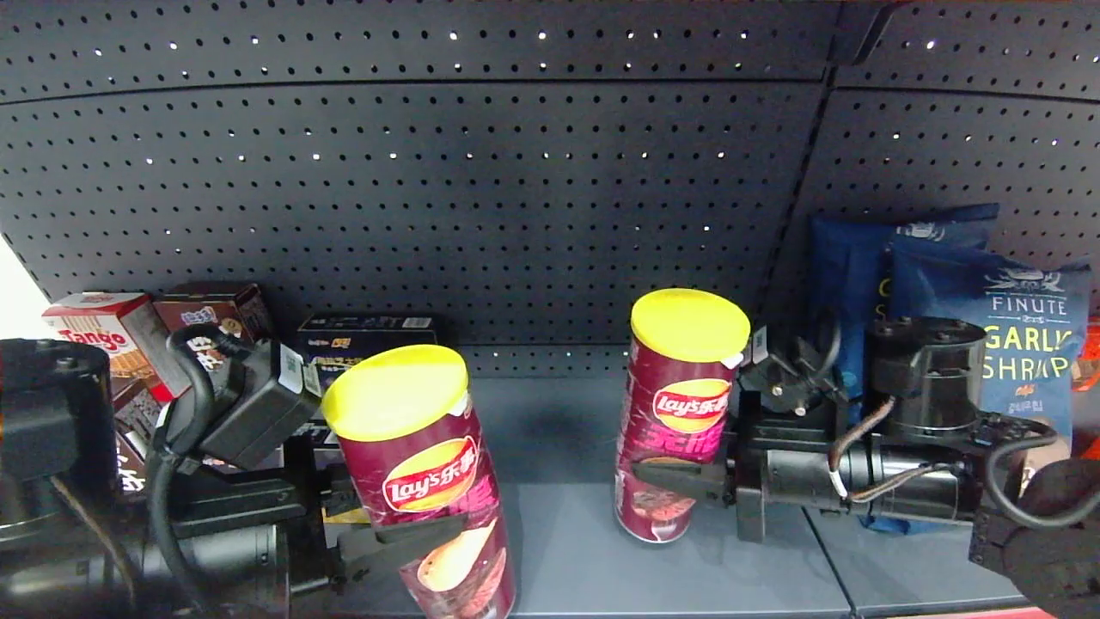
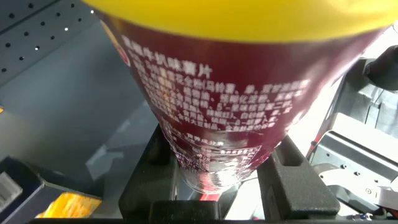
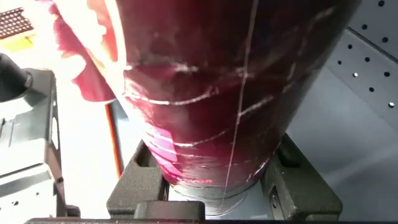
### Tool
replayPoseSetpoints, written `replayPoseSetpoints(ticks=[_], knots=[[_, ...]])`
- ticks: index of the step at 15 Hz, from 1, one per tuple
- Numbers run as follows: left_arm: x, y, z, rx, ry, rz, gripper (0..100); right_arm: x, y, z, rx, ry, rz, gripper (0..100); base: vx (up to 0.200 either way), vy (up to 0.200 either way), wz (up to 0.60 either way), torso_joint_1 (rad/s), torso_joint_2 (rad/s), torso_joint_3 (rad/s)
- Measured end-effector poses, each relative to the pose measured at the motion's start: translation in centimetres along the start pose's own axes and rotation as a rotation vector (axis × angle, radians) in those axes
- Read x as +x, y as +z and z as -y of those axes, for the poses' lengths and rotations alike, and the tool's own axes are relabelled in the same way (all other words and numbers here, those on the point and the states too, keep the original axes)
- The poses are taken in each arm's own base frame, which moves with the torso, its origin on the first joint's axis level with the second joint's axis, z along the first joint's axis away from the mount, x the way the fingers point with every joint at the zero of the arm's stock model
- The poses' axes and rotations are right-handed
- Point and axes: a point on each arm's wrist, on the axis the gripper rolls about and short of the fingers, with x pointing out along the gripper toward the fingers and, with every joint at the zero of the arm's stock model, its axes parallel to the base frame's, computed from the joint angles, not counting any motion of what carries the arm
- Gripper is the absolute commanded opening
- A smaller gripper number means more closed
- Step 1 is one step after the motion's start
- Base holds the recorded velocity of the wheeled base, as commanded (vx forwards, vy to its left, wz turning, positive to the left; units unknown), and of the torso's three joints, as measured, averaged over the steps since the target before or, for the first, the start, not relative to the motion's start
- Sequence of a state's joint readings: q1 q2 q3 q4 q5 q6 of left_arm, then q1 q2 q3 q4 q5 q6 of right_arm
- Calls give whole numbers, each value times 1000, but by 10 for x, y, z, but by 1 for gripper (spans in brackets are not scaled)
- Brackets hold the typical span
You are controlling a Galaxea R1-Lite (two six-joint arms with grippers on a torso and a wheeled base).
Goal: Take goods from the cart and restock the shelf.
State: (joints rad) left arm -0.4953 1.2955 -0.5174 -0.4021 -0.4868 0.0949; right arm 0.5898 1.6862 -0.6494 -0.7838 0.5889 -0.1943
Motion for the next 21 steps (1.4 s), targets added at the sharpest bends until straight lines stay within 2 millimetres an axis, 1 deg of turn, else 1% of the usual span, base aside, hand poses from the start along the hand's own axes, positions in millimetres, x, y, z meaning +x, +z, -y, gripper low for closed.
replayPoseSetpoints(ticks=[3,7,13,21], knots=[[-1,3,1,8,0,14,0,-14,-10,-13,13,5,-20,0,0,0,0,0,0,0],[-1,4,1,10,1,20,0,-22,-13,-17,5,0,-2,0,0,0,0,0,0,0],[0,7,0,10,3,21,0,-18,-23,-13,26,0,-23,0,0,0,0,0,0,0],[7,7,-4,4,-1,10,0,-9,-34,-5,44,-4,-45,0,0,0,0,0,0,0]])
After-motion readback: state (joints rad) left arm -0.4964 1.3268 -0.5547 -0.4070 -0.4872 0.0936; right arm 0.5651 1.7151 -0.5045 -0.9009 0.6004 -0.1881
